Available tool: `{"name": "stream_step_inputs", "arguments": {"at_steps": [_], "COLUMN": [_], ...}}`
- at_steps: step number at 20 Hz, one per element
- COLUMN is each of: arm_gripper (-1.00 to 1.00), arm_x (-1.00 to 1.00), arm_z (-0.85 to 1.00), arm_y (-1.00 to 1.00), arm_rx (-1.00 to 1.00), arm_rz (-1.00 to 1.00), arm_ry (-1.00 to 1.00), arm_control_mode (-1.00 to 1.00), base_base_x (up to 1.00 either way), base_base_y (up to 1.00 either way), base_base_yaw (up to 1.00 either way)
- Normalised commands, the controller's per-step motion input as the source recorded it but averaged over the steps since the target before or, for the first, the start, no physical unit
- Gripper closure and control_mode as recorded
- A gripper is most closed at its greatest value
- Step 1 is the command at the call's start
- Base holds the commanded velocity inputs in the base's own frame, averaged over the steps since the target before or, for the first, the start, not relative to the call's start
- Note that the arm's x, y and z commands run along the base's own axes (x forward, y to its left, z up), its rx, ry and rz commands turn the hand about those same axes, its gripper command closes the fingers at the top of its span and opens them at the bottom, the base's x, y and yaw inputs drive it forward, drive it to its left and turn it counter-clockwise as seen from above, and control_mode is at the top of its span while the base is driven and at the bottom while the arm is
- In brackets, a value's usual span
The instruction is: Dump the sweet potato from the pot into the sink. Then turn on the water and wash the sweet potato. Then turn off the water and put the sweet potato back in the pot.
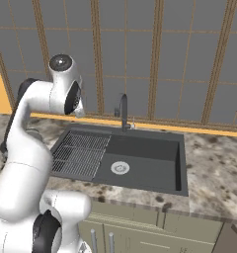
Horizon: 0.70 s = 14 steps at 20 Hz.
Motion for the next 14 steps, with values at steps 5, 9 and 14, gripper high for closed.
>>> {"name": "stream_step_inputs", "arguments": {"at_steps": [5,9,14], "arm_gripper": [1.0,1.0,1.0], "arm_x": [0.2,0.2,0.2], "arm_z": [-0.16,-0.23,-0.36], "arm_y": [1.0,0.97,0.94], "arm_rx": [-0.22,-0.21,-0.19], "arm_rz": [0.09,0.08,0.08], "arm_ry": [0.0,0.05,0.07], "arm_control_mode": [-1.0,-1.0,-1.0], "base_base_x": [0.0,0.0,0.0], "base_base_y": [0.0,0.0,0.0], "base_base_yaw": [0.0,0.0,0.0]}}
